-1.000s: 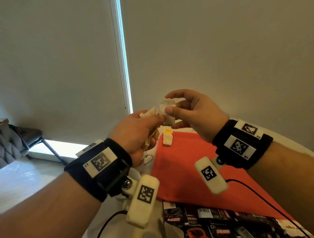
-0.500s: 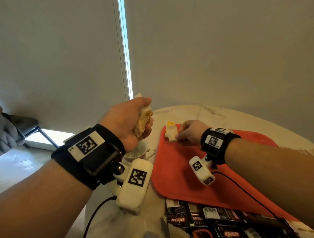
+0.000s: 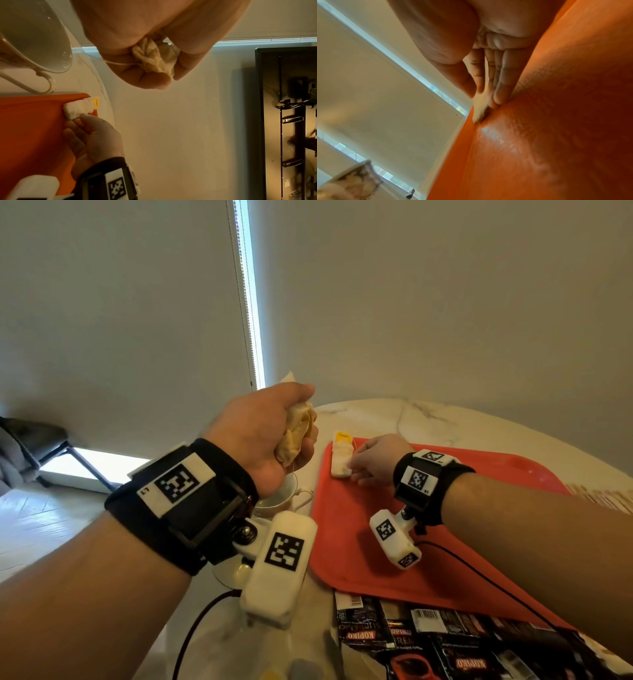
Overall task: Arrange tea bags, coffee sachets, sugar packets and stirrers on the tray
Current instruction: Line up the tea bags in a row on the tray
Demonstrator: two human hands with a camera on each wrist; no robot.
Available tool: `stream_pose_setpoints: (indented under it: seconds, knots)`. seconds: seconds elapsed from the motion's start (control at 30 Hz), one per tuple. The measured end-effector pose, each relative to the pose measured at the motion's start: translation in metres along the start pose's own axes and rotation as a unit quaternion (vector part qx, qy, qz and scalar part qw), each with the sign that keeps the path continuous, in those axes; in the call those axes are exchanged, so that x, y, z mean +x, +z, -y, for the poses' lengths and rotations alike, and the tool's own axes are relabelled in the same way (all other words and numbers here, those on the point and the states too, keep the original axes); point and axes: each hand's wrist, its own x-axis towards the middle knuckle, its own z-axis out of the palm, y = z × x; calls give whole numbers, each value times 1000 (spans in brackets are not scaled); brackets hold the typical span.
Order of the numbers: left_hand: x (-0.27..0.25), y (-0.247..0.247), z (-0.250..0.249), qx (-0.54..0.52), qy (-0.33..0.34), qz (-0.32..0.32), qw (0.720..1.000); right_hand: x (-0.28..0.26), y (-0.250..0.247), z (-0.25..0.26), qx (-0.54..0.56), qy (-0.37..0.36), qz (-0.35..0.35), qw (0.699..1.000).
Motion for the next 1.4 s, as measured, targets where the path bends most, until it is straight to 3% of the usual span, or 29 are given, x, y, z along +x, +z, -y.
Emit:
stream_pose_setpoints:
  seconds: [0.13, 0.27, 0.37, 0.43, 0.53, 0.6, 0.87, 1.03, 1.13, 1.23, 1.3, 1.4]
  knots:
    - [-6, 2, 0, -4, -4, 6, 1000, 0, -2, -4, -15, -16, -3, 1000]
    - [-22, 5, 5, -22, -25, 58, 998, -15, -15, 2, 31, -39, 27, 998]
    - [-41, 7, 16, 0, -47, 156, 987, -57, -35, 23, 126, -149, 68, 978]
    - [-53, 8, 23, 20, -57, 216, 974, -92, -52, 33, 157, -234, 133, 950]
    - [-66, 9, 34, 44, -53, 272, 960, -135, -67, 39, 106, -290, 234, 922]
    - [-73, 11, 41, 47, -53, 286, 956, -151, -66, 36, 64, -320, 251, 911]
    - [-85, 10, 53, 23, -49, 224, 973, -167, -78, 26, 46, -342, 136, 929]
    - [-84, 12, 58, 18, 19, 159, 987, -171, -76, 29, 37, -289, 178, 940]
    - [-81, 12, 58, 11, 36, 132, 991, -171, -71, 32, 49, -287, 156, 944]
    - [-80, 8, 57, 0, 26, 115, 993, -172, -75, 40, 136, -311, 125, 932]
    - [-80, 5, 55, -5, 15, 106, 994, -174, -79, 46, 205, -352, 95, 908]
    - [-81, 0, 50, -12, 16, 81, 996, -175, -83, 52, 142, -384, 70, 909]
